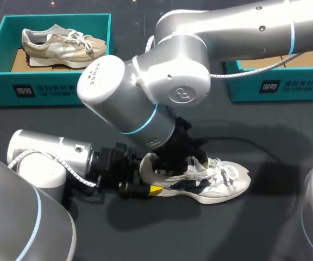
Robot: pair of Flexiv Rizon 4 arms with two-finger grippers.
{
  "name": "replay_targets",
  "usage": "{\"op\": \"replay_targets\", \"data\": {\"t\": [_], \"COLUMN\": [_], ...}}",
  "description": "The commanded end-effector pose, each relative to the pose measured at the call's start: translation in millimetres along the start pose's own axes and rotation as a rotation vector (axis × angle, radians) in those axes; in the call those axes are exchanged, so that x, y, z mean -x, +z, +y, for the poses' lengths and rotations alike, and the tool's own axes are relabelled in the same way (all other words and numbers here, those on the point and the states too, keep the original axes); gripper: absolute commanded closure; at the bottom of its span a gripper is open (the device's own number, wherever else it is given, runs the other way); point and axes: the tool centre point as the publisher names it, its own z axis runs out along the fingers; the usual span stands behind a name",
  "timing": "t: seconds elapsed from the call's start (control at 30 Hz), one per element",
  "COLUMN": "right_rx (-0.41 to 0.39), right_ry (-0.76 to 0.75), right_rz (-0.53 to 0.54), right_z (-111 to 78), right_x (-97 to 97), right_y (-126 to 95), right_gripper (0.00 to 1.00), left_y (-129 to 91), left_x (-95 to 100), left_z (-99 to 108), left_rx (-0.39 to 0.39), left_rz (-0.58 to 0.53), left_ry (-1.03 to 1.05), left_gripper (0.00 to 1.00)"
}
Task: Take the shoe out of the shoebox, open the shoe tongue, remove and reinsert the insole, then place the shoe into the shoebox
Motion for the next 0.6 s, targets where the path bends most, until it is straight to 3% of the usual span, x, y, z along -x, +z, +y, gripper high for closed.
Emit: {"op": "replay_targets", "data": {"t": [0.03, 0.23, 0.43, 0.6], "right_rx": [0.009, -0.014, -0.031, -0.023], "right_ry": [0.517, 0.516, 0.479, 0.394], "right_rz": [0.039, 0.097, 0.142, 0.239], "right_z": [-9.0, -9.0, -8.0, -7.6], "right_x": [5.3, 11.1, 22.9, 39.2], "right_y": [3.5, 6.8, 7.3, 8.0], "right_gripper": [0.72, 1.00, 1.00, 1.00], "left_y": [2.8, 2.8, 2.8, 2.8], "left_x": [1.8, 1.8, 1.8, 1.8], "left_z": [2.4, 2.4, 2.4, 2.4], "left_rx": [0.003, 0.003, 0.003, 0.003], "left_rz": [-0.003, -0.003, -0.003, -0.003], "left_ry": [0.000, 0.000, 0.000, 0.000], "left_gripper": [1.00, 1.00, 1.00, 1.00]}}
